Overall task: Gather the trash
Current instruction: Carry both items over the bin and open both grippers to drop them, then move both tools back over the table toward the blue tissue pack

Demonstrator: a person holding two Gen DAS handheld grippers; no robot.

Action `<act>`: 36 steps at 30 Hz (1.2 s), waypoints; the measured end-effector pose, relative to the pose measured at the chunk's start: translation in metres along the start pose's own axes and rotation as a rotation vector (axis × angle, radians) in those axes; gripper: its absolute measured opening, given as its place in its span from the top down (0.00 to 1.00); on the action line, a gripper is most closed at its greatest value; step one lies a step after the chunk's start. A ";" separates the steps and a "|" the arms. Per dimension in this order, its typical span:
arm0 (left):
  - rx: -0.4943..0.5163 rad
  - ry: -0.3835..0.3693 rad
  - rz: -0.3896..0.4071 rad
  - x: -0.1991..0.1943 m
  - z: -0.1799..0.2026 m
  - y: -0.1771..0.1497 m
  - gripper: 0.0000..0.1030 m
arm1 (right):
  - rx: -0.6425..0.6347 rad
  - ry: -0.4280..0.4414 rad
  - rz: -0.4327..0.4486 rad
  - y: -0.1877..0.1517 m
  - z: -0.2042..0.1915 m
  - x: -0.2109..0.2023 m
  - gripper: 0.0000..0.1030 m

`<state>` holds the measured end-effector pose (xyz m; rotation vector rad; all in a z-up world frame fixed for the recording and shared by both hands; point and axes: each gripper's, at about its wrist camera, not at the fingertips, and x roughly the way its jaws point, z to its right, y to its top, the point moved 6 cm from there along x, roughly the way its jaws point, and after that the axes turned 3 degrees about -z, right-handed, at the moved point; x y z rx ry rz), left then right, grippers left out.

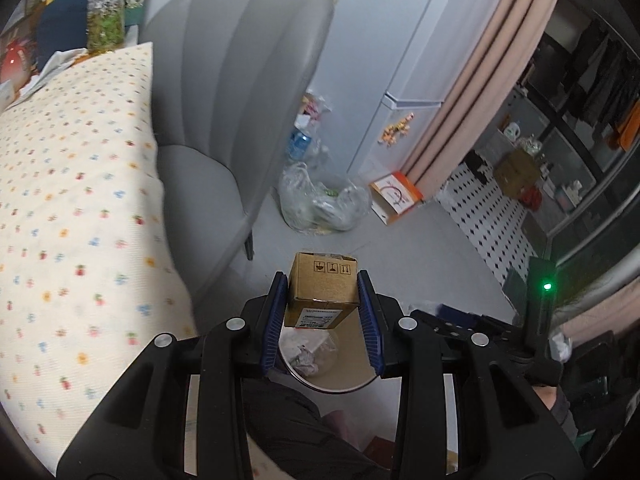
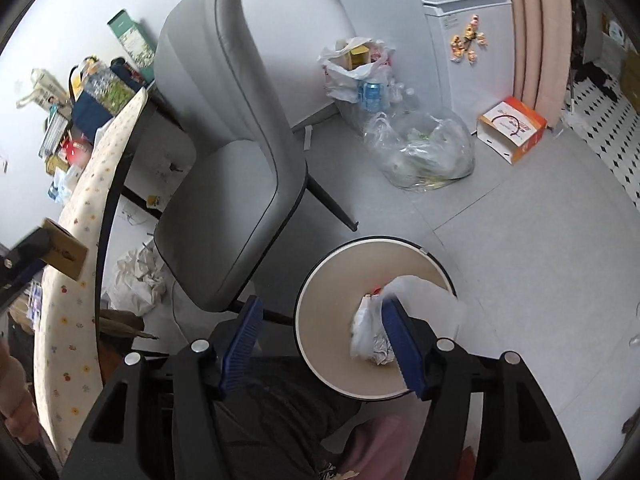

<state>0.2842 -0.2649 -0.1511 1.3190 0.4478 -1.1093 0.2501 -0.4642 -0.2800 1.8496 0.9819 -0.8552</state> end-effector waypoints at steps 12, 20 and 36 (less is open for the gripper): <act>0.050 -0.071 -0.093 0.043 0.044 -0.006 0.65 | 0.045 0.020 0.082 0.004 0.027 -0.053 0.38; 0.048 -0.150 -0.087 0.041 0.055 -0.005 0.06 | 0.063 0.001 0.121 0.005 0.034 -0.079 0.35; -0.135 -0.092 0.055 -0.047 -0.037 -0.004 0.06 | -0.050 0.062 0.100 0.003 -0.043 -0.074 0.15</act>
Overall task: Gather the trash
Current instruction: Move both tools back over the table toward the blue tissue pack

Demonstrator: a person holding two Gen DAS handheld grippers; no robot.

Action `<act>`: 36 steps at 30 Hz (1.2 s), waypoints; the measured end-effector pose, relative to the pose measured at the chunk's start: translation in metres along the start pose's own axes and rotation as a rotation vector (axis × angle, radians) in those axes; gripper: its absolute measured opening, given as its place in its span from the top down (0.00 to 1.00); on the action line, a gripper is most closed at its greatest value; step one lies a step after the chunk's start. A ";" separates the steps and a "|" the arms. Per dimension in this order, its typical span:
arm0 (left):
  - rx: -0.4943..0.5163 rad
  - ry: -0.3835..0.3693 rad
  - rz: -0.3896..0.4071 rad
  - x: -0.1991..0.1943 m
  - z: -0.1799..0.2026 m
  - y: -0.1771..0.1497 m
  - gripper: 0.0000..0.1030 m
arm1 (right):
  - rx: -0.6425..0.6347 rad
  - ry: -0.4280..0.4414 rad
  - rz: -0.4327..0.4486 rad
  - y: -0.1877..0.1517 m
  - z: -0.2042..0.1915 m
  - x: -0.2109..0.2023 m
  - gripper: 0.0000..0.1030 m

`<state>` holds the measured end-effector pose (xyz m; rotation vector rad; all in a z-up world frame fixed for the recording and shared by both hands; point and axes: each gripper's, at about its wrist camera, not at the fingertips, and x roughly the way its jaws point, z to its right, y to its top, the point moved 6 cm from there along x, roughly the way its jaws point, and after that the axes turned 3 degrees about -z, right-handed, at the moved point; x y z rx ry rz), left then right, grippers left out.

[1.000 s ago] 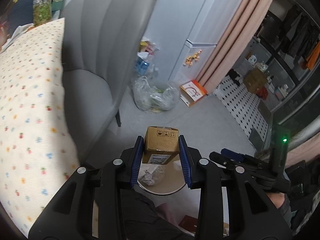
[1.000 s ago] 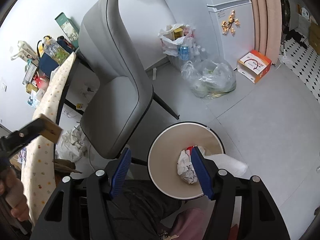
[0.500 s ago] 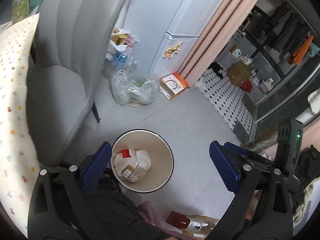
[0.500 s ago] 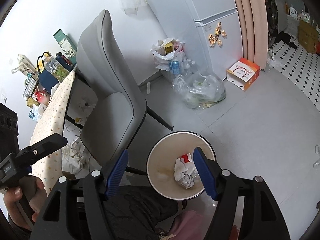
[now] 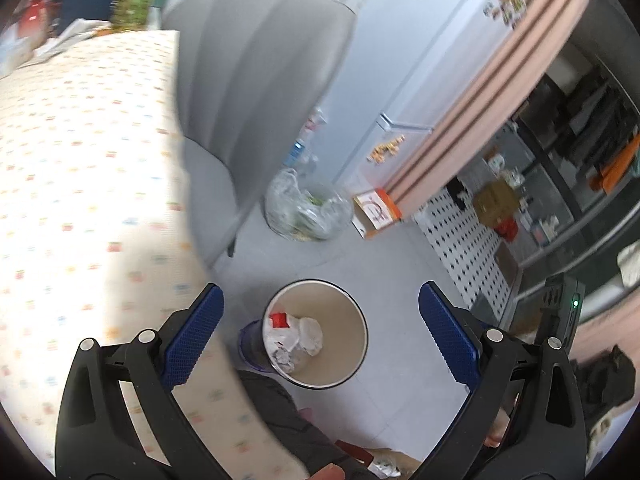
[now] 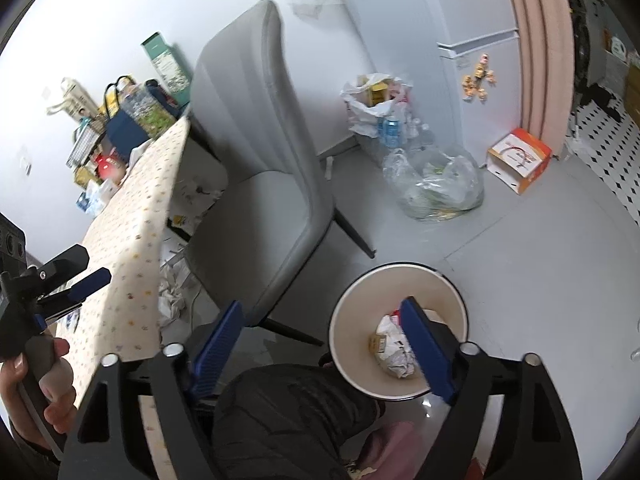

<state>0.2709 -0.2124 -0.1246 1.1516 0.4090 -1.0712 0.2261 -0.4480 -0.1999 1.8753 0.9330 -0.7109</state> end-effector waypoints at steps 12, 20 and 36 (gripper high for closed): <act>-0.139 0.089 0.176 -0.106 -0.080 -0.001 0.06 | -0.112 0.060 -0.006 0.006 -0.085 -0.008 0.08; -0.215 0.143 0.243 -0.150 -0.131 -0.013 0.06 | -0.196 0.092 -0.011 0.006 -0.138 -0.011 0.08; -0.375 0.290 0.354 -0.226 -0.234 -0.049 0.06 | -0.392 0.205 -0.073 -0.014 -0.255 0.015 0.08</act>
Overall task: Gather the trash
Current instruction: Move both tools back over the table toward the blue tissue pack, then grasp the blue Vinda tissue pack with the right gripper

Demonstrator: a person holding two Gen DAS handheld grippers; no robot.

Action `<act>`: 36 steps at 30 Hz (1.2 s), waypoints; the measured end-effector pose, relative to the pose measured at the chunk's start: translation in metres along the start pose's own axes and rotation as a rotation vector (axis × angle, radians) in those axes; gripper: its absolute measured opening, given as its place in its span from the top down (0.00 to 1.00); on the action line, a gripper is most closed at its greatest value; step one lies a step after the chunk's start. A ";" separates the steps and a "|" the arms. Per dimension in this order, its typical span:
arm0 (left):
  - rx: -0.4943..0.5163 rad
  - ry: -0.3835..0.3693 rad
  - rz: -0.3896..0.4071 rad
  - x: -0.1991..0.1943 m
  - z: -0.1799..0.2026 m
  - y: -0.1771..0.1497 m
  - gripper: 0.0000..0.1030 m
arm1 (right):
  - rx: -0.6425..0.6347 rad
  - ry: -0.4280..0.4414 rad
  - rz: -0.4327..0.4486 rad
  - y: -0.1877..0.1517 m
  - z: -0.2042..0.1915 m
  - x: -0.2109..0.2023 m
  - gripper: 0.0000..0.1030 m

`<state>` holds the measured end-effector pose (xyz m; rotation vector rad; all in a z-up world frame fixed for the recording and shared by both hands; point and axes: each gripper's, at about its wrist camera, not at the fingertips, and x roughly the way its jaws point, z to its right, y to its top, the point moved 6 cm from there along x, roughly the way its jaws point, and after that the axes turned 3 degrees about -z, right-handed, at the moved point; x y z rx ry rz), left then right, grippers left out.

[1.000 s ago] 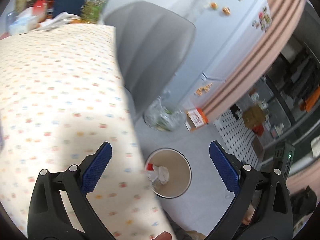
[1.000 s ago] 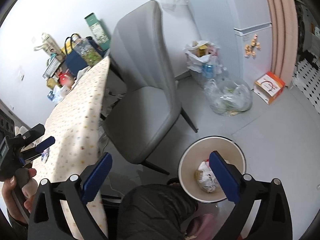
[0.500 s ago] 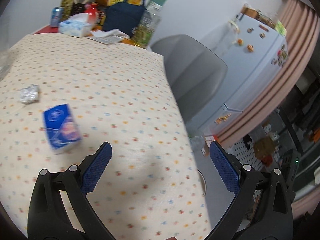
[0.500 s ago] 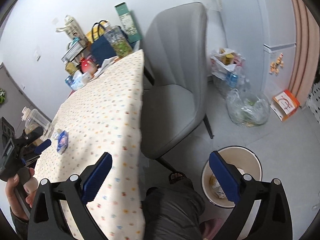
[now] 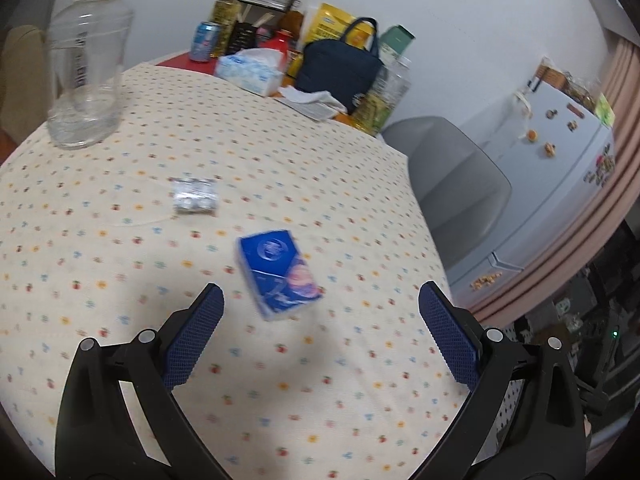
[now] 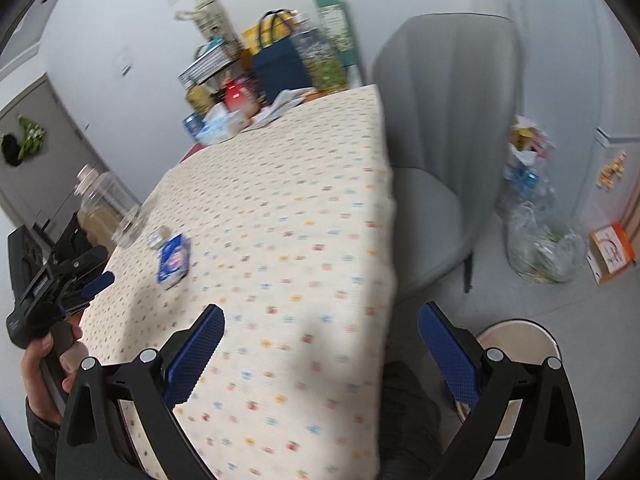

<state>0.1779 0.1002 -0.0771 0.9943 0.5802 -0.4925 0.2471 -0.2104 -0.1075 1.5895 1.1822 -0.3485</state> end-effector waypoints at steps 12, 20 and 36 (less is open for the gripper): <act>-0.089 0.109 0.047 -0.026 -0.082 0.016 0.06 | -0.205 0.126 -0.098 0.012 -0.130 0.065 0.10; -0.128 0.159 0.045 -0.033 -0.115 0.013 0.09 | -0.310 0.115 -0.182 0.014 -0.196 0.133 0.17; -0.101 0.148 0.001 -0.003 -0.105 0.023 0.11 | -0.396 0.049 -0.214 0.009 -0.200 0.146 0.73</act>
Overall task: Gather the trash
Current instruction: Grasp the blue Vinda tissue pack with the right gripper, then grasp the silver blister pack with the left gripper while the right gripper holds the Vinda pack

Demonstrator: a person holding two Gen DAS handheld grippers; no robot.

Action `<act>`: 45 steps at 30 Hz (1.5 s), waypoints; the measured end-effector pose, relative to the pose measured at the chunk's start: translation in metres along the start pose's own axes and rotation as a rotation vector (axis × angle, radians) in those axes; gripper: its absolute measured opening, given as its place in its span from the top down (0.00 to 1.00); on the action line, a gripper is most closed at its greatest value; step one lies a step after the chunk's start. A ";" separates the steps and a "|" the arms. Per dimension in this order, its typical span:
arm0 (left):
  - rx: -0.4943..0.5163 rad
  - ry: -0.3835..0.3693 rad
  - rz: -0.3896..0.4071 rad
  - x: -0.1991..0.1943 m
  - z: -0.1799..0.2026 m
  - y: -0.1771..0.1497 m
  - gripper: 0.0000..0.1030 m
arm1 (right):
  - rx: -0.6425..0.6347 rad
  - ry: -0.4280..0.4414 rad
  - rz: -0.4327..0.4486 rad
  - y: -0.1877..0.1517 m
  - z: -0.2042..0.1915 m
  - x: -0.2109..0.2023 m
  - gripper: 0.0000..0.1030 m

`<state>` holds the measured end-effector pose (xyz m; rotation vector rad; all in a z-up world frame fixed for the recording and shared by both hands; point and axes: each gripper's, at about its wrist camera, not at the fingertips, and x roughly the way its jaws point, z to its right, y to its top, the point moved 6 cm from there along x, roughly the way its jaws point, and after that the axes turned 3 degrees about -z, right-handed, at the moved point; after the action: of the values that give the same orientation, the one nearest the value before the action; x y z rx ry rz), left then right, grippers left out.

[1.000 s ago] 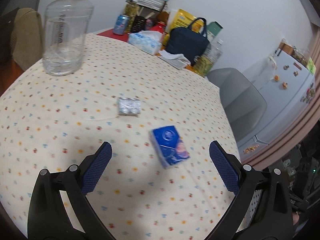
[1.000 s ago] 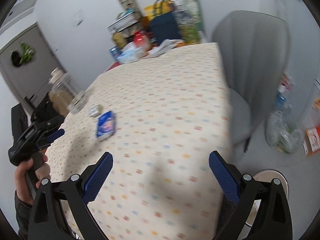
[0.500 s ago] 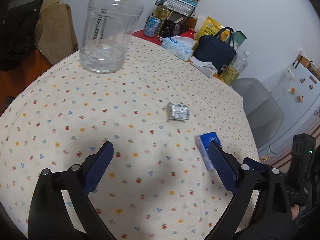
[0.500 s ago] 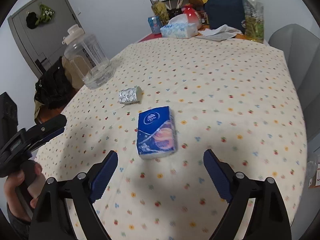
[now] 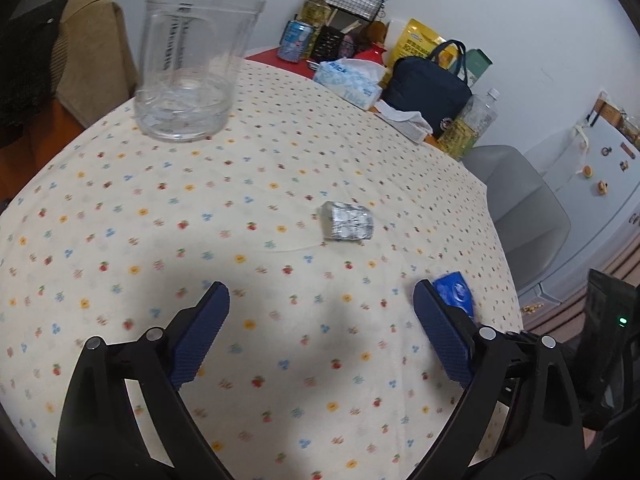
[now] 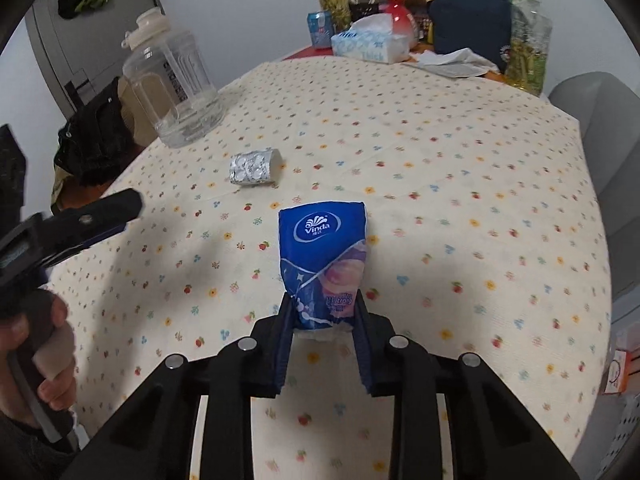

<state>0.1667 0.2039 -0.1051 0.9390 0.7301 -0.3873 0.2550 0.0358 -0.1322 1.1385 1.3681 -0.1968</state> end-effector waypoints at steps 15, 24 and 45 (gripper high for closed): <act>0.094 -0.013 -0.084 0.060 0.066 0.011 0.11 | 0.168 -0.059 0.093 -0.032 0.087 -0.067 0.73; 0.124 0.036 -0.118 0.099 0.083 0.018 0.15 | 0.297 -0.075 0.145 -0.050 0.140 -0.096 0.73; 0.183 -0.046 -0.089 0.081 0.093 0.015 0.99 | 0.548 -0.150 0.230 -0.119 0.233 -0.137 0.72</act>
<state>0.2696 0.1346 -0.1188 1.0682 0.7042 -0.5593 0.2882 -0.2580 -0.1279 1.6884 1.0644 -0.5007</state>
